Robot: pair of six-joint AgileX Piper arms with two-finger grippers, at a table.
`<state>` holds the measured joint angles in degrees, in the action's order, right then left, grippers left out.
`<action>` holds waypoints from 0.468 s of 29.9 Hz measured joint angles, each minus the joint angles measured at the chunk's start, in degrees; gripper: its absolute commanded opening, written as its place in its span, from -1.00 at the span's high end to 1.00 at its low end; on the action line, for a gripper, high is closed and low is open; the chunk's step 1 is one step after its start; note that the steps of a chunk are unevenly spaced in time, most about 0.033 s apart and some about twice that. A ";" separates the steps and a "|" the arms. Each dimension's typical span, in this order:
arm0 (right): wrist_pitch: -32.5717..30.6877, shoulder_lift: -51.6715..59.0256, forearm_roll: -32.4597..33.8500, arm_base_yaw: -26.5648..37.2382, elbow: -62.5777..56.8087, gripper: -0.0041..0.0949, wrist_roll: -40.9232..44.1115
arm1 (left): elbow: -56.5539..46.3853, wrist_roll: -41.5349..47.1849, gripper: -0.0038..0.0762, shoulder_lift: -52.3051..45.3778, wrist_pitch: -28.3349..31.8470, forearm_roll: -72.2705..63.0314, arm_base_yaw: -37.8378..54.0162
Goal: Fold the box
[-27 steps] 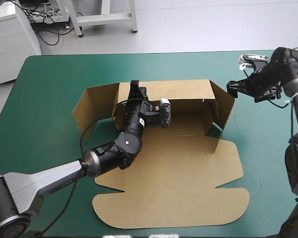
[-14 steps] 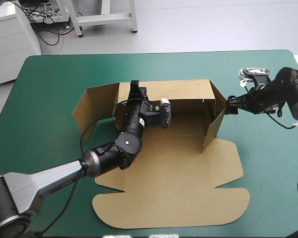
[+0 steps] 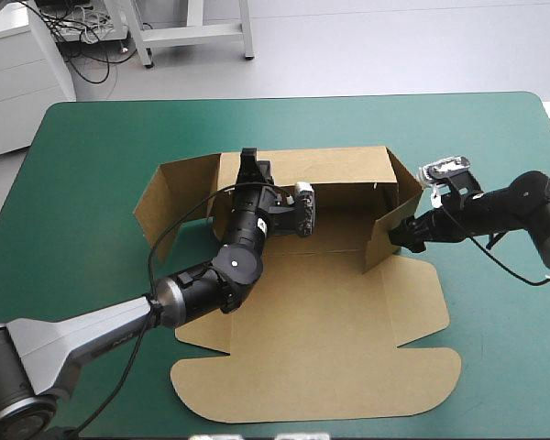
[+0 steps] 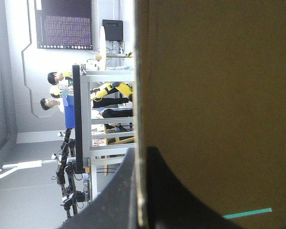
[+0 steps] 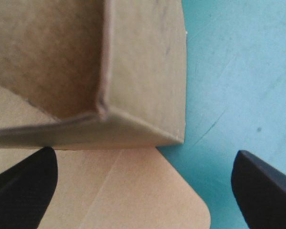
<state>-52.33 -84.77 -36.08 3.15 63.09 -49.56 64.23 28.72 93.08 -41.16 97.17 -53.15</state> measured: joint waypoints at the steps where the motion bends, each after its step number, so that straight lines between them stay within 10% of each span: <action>1: 0.89 0.00 -0.85 0.00 -0.10 -0.89 -1.97 | 0.00 0.00 0.98 0.00 0.00 0.00 0.00; 14: 0.87 0.00 -12.69 -0.13 -1.52 -0.89 -16.93 | 0.00 0.00 0.98 0.00 0.00 0.00 0.00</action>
<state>-51.46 -84.77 -48.77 3.02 61.57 -66.49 64.23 28.72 93.08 -41.16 97.17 -53.15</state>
